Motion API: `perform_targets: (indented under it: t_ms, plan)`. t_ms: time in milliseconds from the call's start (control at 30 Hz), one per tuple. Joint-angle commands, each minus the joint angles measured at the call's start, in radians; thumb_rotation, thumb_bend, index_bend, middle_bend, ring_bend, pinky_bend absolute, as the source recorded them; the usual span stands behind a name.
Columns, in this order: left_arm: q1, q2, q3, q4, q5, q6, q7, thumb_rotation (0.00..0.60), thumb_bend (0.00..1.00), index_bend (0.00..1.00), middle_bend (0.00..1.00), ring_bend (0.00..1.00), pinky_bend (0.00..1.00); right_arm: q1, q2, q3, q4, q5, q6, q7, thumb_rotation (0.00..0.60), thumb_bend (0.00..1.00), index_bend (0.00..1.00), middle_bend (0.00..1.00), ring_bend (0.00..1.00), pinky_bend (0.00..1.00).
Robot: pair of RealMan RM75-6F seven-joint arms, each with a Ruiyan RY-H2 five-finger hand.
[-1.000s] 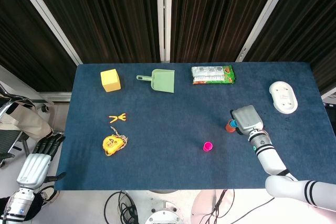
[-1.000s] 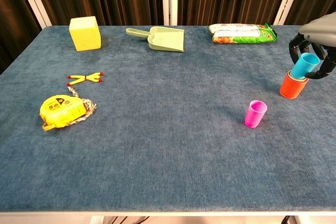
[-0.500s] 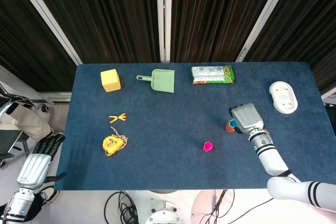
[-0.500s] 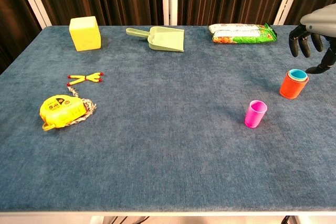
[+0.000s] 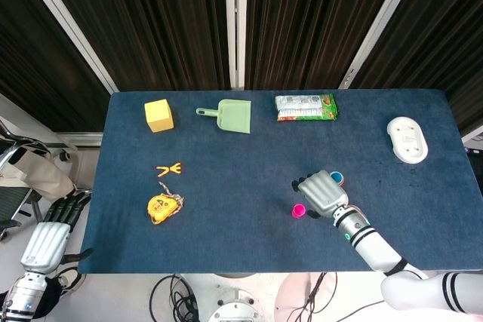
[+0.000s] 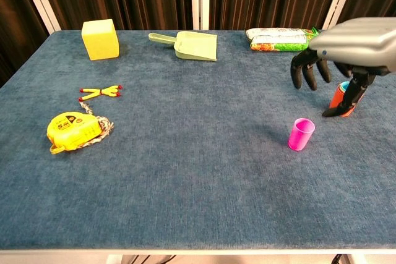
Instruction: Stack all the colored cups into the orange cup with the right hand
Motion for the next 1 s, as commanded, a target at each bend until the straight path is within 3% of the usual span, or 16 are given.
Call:
perform_targets:
  t_ms: [33, 700, 1000]
  plan:
    - [0.002, 0.000, 0.001, 0.003, 0.001, 0.002, -0.005, 0.600, 0.02, 0.02, 0.00, 0.00, 0.00, 0.004, -0.006, -0.017, -0.014, -0.010, -0.001, -0.023, 0.600, 0.07, 0.37, 0.42, 0.44, 0.55]
    - [0.006, -0.002, 0.001, 0.023, 0.001, 0.004, -0.031, 0.600, 0.02, 0.02, 0.00, 0.00, 0.00, 0.049, -0.165, -0.053, 0.083, 0.123, 0.026, -0.171, 0.600, 0.08, 0.35, 0.41, 0.43, 0.54]
    - [0.005, -0.001, 0.000, 0.029, 0.003, 0.004, -0.041, 0.600, 0.02, 0.02, 0.00, 0.00, 0.00, 0.054, -0.205, -0.061, 0.106, 0.147, 0.054, -0.198, 0.600, 0.13, 0.38, 0.42, 0.46, 0.60]
